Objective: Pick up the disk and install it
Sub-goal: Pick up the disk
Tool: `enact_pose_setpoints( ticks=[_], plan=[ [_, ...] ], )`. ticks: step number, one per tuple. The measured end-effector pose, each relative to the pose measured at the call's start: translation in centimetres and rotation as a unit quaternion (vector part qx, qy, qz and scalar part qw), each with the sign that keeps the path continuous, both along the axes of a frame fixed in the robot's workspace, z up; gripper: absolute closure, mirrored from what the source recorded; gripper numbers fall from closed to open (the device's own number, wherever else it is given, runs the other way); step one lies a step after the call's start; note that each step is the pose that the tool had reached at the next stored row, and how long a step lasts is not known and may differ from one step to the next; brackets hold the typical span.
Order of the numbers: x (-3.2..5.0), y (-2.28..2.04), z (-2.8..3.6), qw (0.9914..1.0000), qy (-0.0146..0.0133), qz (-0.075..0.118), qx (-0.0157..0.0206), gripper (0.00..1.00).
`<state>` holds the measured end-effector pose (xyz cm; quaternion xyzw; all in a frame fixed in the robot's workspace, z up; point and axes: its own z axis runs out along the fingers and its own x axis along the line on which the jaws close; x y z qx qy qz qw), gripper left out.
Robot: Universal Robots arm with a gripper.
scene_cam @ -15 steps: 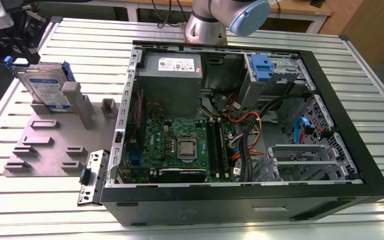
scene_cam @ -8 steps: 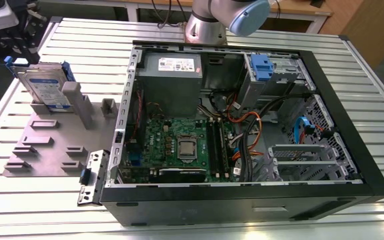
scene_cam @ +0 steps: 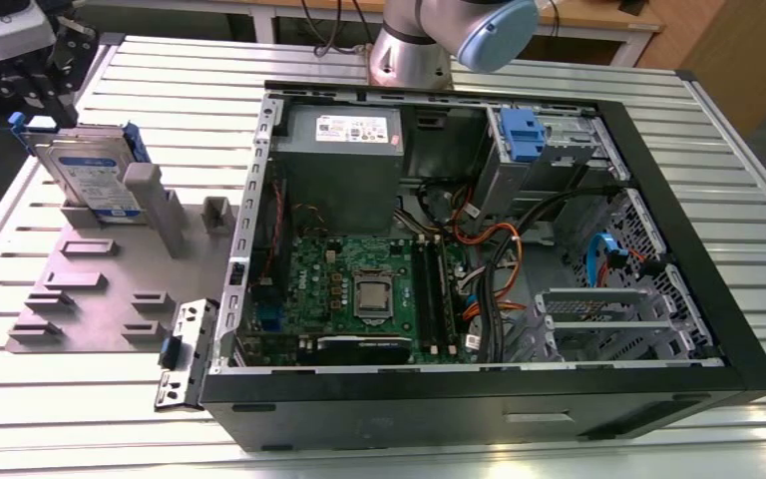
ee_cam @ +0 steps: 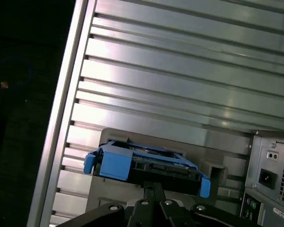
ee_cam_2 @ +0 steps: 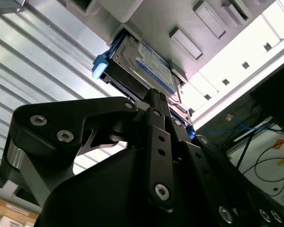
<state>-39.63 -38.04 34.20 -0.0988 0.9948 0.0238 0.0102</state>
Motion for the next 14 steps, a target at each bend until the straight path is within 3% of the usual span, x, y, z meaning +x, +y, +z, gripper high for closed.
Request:
enact_pose_setpoints(
  ticks=[2, 14],
  plan=[
    [0.00, 0.00, 0.00, 0.99995, 0.0000, 0.010, 0.0000, 0.89],
    [0.00, 0.00, 0.00, 0.99989, 0.0000, 0.015, 0.0000, 0.89]
  ],
)
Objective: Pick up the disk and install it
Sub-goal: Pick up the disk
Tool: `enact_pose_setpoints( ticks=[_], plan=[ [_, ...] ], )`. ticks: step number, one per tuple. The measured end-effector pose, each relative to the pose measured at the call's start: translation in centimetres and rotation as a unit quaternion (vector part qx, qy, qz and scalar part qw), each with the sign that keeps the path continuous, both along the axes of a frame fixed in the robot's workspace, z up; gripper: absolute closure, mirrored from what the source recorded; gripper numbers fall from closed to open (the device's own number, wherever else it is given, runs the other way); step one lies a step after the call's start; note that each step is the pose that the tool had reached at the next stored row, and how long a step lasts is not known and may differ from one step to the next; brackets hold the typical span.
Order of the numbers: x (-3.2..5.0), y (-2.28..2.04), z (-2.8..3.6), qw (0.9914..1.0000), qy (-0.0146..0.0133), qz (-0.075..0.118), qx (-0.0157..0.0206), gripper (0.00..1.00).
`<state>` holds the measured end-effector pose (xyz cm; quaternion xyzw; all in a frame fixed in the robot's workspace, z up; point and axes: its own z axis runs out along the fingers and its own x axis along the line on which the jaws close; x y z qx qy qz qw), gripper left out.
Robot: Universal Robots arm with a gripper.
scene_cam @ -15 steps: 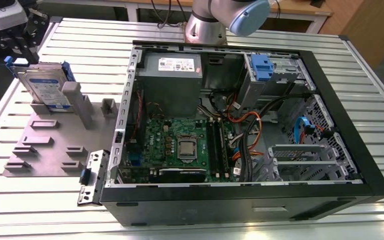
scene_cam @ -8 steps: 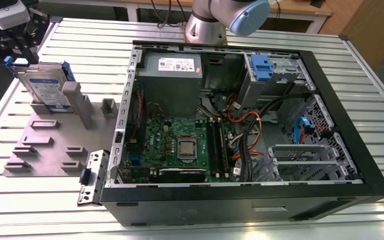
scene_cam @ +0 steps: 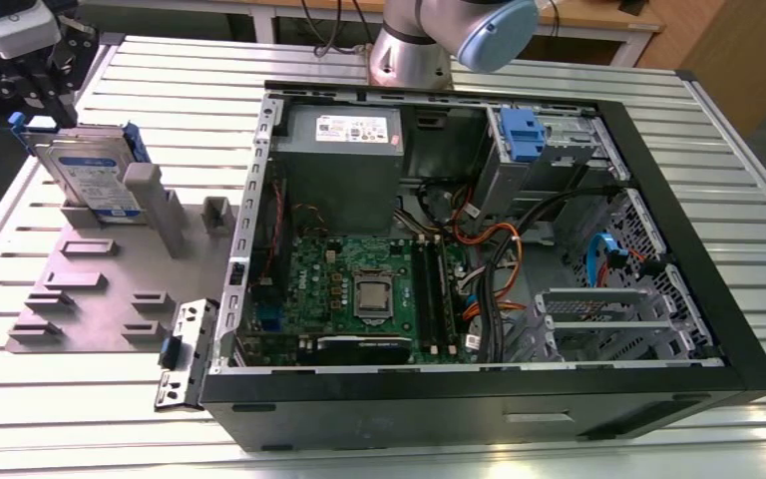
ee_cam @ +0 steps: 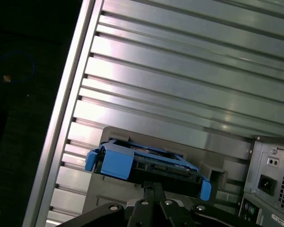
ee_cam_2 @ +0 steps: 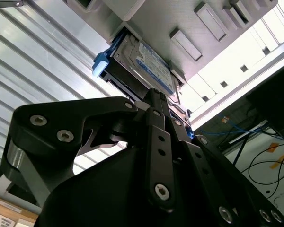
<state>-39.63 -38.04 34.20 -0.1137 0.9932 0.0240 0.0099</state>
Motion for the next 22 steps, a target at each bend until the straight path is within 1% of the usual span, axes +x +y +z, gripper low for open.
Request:
enact_pose_setpoints(
  ticks=[22],
  plan=[
    [0.00, 0.00, 0.00, 0.99996, 0.0000, 0.009, 0.0000, 0.89]
  ],
)
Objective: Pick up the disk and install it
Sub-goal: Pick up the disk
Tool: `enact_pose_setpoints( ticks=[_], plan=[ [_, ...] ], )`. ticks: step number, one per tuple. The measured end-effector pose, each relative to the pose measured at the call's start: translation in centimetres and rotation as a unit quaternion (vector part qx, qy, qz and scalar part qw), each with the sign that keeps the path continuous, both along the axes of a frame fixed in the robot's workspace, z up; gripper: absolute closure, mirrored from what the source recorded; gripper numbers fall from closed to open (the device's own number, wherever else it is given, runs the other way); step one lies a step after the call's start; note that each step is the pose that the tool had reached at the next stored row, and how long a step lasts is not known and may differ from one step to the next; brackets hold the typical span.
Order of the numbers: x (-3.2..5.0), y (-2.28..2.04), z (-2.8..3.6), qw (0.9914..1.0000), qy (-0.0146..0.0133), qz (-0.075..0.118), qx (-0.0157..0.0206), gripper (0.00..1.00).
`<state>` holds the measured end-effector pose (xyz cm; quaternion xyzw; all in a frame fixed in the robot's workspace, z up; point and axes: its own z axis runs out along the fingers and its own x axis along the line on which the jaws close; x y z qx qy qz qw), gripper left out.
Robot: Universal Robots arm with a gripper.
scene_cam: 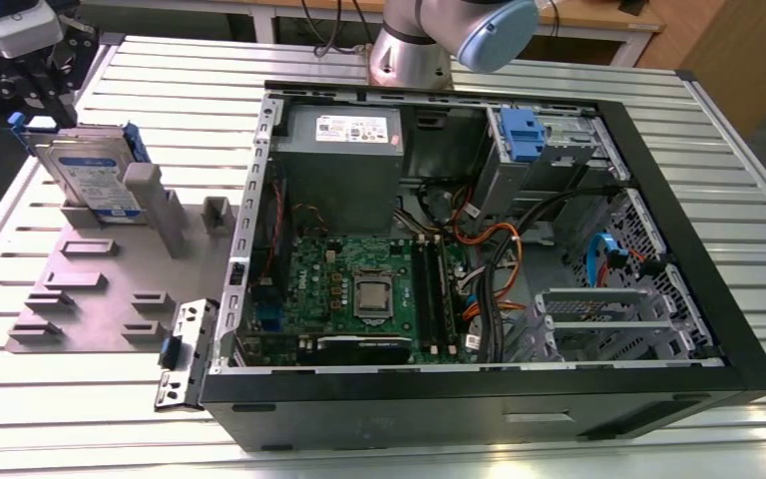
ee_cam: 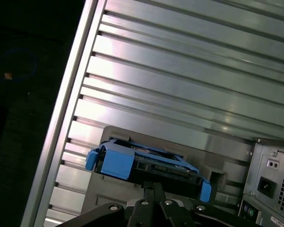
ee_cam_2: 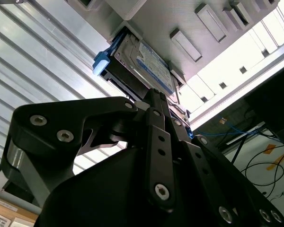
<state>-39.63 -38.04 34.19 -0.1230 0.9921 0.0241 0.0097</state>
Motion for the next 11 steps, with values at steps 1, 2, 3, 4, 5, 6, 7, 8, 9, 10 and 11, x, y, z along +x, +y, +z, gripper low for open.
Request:
enact_pose_setpoints(
  ticks=[1, 2, 3, 4, 5, 6, 7, 8, 9, 10, 11],
  plan=[
    [0.00, 0.00, 0.00, 1.00000, 0.0000, 0.000, 0.0000, 0.89],
    [0.00, 0.00, 0.00, 1.00000, 0.0000, 0.001, 0.0000, 0.89],
    [0.00, 0.00, 0.00, 1.00000, 0.0000, 0.001, 0.0000, 0.89],
    [0.00, 0.00, 0.00, 1.00000, 0.0000, 0.002, 0.0000, 0.89],
    [0.00, 0.00, 0.00, 1.00000, 0.0000, 0.002, 0.0000, 0.89],
    [0.00, 0.00, 0.00, 1.00000, 0.0000, 0.003, 0.0000, 0.89],
    [0.00, 0.00, 0.00, 1.00000, 0.0000, 0.003, 0.0000, 0.89],
    [0.00, 0.00, 0.00, 0.99999, 0.0000, 0.003, 0.0000, 0.89],
    [0.00, 0.00, 0.00, 0.99999, 0.0000, 0.004, 0.0000, 0.89],
    [0.00, 0.00, 0.00, 0.99999, 0.0000, 0.004, 0.0000, 0.89],
    [0.00, 0.00, 0.00, 0.99999, 0.0000, 0.005, 0.0000, 0.89]
  ],
)
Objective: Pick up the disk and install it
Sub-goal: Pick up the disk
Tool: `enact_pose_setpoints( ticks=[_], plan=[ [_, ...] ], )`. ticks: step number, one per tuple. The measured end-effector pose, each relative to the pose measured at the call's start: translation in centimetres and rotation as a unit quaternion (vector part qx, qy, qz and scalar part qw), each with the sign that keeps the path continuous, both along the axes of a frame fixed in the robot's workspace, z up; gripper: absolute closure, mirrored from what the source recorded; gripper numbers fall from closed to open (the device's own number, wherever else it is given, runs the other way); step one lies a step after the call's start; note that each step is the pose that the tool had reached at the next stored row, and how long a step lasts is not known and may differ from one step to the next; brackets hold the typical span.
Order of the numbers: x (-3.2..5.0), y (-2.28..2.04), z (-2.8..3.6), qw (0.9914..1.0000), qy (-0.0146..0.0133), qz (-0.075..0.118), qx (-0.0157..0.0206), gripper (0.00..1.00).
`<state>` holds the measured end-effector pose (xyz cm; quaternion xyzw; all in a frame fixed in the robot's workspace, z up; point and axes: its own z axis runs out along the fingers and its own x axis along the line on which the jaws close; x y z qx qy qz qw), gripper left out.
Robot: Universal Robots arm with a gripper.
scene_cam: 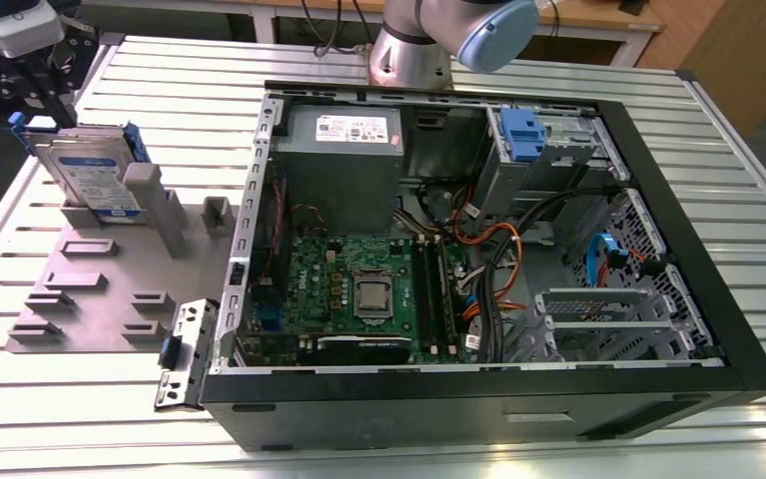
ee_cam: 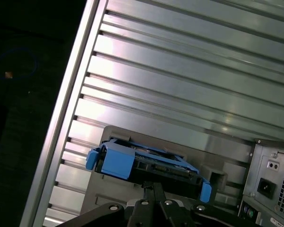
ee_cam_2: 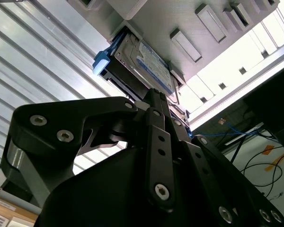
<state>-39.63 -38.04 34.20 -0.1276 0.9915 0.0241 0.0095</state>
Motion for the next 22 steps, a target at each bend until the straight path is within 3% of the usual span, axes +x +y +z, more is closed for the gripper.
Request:
enact_pose_setpoints(
  ticks=[22],
  plan=[
    [0.00, 0.00, 0.00, 0.99996, 0.0000, 0.009, 0.0000, 0.89]
  ],
)
